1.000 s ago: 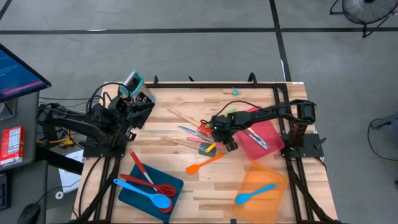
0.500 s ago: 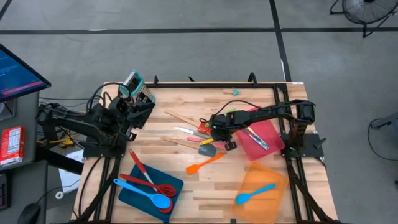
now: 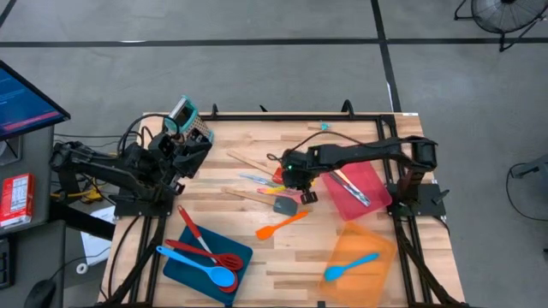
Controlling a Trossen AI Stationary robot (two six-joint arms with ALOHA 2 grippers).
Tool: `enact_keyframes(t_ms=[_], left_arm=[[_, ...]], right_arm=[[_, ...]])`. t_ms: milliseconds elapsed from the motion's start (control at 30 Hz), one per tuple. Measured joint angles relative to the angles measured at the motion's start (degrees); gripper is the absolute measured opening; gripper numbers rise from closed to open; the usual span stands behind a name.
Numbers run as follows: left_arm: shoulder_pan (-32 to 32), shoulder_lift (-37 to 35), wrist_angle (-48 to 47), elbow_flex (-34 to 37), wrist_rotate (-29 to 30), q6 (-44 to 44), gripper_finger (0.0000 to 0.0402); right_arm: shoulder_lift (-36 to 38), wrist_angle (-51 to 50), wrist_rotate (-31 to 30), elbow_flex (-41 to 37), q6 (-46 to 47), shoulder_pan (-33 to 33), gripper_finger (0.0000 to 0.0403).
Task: Pick & Place Kitchen Items
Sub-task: Put the yellow serving spoon into the blue bin
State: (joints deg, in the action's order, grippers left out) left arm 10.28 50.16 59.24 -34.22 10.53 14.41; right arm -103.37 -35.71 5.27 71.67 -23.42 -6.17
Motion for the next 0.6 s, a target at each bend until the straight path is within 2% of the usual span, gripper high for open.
enact_keyframes(t_ms=[233, 433, 600], left_arm=[[0.2, -2.2, 0.2, 0.0, -1.7, 0.0, 0.0104], [0.2, -3.8, 0.0, 0.0, -1.9, -0.3, 0.0104], [0.2, -4.1, 0.1, 0.0, -1.9, -0.4, 0.0104]], right_arm=[[10.1, -0.1, 7.0, 2.1, 7.0, 0.0, 0.0014], [19.7, 2.3, 12.8, 2.1, 16.6, 0.0, 0.0018], [27.0, 8.9, 17.9, 2.2, 25.4, 1.2, 0.0019]])
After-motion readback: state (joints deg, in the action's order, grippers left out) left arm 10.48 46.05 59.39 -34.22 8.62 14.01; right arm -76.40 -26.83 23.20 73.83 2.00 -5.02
